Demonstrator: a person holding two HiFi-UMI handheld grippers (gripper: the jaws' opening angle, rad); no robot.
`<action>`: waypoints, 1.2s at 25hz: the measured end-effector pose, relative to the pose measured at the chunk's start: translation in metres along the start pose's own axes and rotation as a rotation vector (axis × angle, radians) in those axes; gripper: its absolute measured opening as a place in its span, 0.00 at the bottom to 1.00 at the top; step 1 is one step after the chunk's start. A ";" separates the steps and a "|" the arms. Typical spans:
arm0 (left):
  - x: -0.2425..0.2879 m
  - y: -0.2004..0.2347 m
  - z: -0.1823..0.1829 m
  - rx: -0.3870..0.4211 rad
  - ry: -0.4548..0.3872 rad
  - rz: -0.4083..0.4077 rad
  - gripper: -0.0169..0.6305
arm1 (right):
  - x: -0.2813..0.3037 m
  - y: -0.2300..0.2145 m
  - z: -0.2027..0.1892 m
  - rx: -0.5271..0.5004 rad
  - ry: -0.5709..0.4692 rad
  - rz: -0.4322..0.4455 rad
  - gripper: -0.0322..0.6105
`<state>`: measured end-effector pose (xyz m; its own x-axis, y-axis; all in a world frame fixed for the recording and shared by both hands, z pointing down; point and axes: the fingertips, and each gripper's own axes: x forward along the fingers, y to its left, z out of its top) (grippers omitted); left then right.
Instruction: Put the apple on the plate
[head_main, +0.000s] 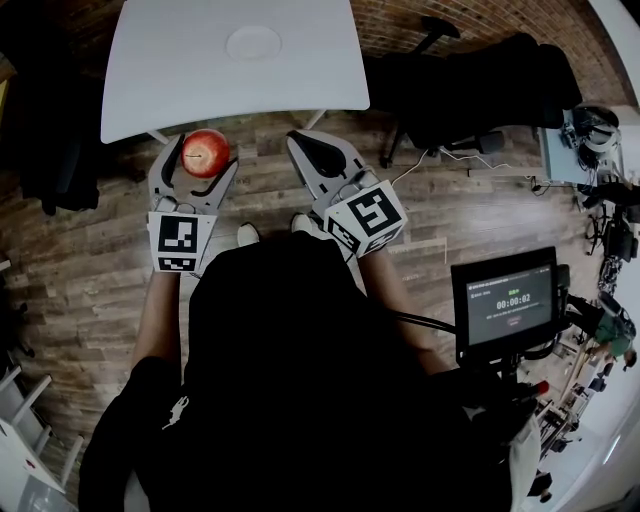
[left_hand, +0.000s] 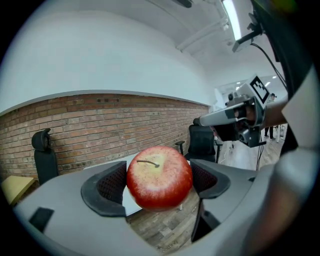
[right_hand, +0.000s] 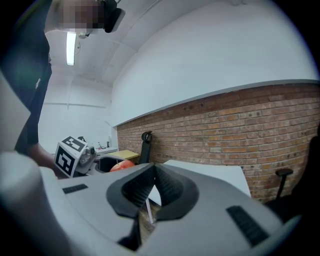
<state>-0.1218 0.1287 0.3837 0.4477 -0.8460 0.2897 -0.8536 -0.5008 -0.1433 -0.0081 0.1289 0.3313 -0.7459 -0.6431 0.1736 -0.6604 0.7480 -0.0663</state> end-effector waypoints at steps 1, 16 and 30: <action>0.000 0.002 0.000 -0.002 -0.001 0.001 0.65 | 0.001 0.001 0.000 0.000 0.001 0.001 0.05; -0.044 0.039 -0.028 -0.044 -0.001 0.049 0.65 | 0.026 0.037 0.000 -0.031 0.025 0.002 0.05; -0.054 0.045 -0.036 -0.070 0.001 0.073 0.65 | 0.034 0.047 0.001 -0.041 0.043 0.029 0.05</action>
<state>-0.1942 0.1580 0.3952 0.3830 -0.8797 0.2819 -0.9006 -0.4235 -0.0979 -0.0646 0.1427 0.3332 -0.7598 -0.6138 0.2143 -0.6335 0.7731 -0.0314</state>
